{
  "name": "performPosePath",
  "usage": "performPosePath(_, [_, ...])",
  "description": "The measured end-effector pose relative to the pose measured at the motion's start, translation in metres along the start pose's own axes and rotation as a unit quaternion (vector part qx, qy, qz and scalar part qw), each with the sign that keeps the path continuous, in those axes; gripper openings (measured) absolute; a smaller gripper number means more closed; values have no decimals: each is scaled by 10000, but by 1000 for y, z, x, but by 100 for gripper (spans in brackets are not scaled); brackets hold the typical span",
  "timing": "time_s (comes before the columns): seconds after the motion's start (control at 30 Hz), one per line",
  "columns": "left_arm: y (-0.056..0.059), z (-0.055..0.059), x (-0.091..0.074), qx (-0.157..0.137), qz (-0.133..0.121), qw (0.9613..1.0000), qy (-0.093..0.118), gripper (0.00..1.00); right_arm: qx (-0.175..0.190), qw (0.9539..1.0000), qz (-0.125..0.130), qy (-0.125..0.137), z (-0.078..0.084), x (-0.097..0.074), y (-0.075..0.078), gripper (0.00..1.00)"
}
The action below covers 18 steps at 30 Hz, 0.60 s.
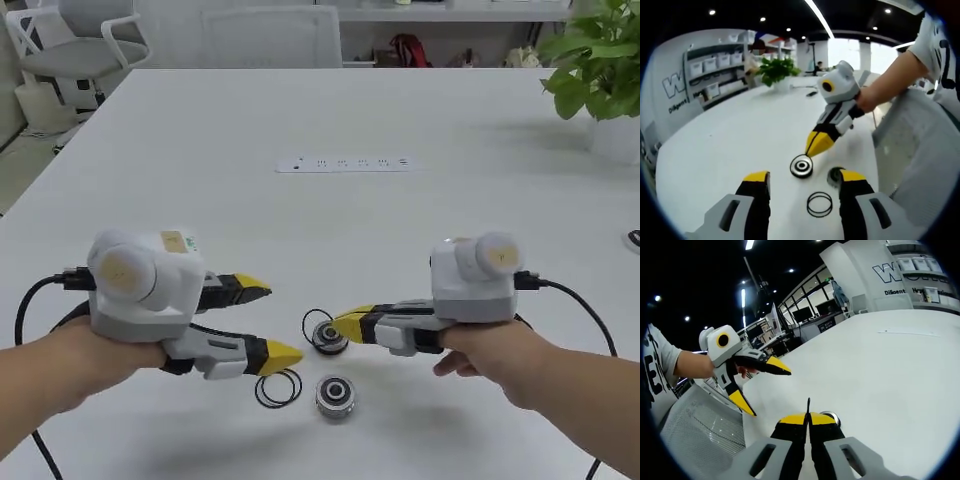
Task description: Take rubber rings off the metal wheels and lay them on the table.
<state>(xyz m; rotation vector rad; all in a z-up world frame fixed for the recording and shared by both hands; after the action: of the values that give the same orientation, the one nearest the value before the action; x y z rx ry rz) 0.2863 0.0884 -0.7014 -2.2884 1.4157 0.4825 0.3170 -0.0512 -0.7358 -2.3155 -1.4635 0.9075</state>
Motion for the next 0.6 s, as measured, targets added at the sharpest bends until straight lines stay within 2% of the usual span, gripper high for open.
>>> performPosePath(0.3, [6, 0, -12, 116, 5, 9999, 28, 63, 92, 9997, -225, 20, -3, 4, -13, 0])
performPosePath(0.6, [10, 3, -21, 47, 1, 9999, 91, 67, 162, 9990, -402, -83, 2, 10, -22, 0])
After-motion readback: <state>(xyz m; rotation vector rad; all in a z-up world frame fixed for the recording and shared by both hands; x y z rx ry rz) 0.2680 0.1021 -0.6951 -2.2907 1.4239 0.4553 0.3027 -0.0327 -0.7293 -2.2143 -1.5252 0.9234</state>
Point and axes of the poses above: the centre of the closed fingertips' face, and the gripper's own axes: x roughly forward along the fingers, y roughly to its right, z roughly out of its underside, the point moved 6 cm from there along -x, roughly backward along the fingers, and after that the axes turned 8 degrees about x, right-handed, at the moved point
